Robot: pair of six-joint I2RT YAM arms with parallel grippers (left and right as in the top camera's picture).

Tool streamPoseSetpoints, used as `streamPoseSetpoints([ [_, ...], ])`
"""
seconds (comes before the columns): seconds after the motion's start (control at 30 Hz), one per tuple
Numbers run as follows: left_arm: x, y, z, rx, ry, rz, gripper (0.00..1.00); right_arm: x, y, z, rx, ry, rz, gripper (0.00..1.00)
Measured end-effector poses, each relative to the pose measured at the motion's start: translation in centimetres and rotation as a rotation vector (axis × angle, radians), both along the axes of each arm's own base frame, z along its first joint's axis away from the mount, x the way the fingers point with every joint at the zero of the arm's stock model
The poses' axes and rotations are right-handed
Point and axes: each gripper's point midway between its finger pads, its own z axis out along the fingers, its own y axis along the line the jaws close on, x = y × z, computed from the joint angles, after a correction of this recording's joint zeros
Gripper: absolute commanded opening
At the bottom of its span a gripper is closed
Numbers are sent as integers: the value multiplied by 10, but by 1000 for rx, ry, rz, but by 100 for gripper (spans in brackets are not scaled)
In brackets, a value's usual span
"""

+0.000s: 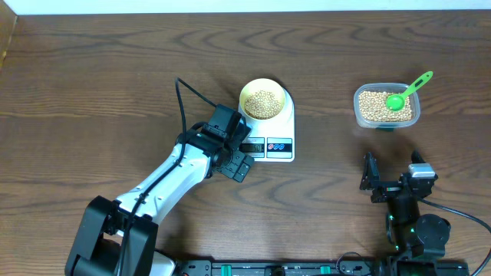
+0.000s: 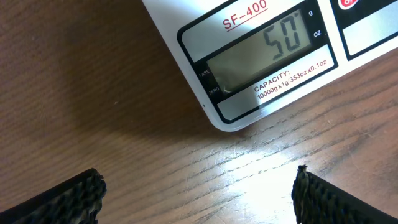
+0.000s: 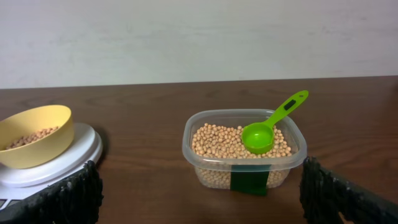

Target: Scoop item into bowl and weigh 50g on scale

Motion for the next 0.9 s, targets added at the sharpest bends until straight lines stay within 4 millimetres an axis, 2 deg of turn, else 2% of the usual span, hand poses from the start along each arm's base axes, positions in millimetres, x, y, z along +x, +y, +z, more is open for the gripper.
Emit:
streamPoseSetpoints([
  [0.17,0,0,2,-2,-5,0,98,0,0,0,0,0,0,99],
  [0.27,4,-2,19,-29,-57,0,98,0,0,0,0,0,0,99],
  [0.37,9,-4,62,-91,-184,2,98,0,0,0,0,0,0,99],
  [0.47,9,0,122,-176,-361,13,98,0,0,0,0,0,0,99],
  [0.53,4,6,154,-222,-456,25,98,0,0,0,0,0,0,99],
  [0.67,-23,25,217,-308,-652,43,98,0,0,0,0,0,0,99],
  [0.8,-49,42,267,-375,-844,64,98,0,0,0,0,0,0,99],
  [0.9,-63,59,291,-384,-956,106,98,0,0,0,0,0,0,99],
])
